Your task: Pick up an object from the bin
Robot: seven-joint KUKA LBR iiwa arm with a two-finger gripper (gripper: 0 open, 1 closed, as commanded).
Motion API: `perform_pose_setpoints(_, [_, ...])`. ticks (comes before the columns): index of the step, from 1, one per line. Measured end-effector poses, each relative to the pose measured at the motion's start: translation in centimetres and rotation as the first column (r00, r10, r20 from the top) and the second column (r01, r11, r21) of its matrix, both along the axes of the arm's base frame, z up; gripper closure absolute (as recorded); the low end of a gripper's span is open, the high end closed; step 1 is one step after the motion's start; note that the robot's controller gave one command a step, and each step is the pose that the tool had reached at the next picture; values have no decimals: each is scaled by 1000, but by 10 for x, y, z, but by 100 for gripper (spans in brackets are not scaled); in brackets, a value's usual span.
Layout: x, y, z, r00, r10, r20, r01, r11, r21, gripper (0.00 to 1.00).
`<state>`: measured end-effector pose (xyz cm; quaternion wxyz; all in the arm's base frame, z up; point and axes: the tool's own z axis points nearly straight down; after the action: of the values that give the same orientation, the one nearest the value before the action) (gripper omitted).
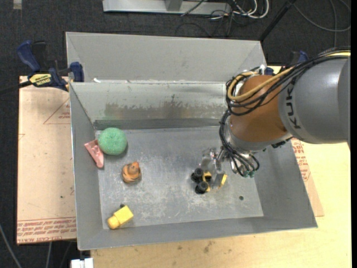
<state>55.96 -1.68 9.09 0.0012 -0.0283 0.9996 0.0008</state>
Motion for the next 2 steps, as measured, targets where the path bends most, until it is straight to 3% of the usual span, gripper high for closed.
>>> perform_pose_setpoints(1, [0, 0, 0, 1000, 0, 0, 0, 1000, 0, 0])
perform_pose_setpoints(2, [0, 0, 0, 1000, -1, 0, 1, 1000, 0, 0])
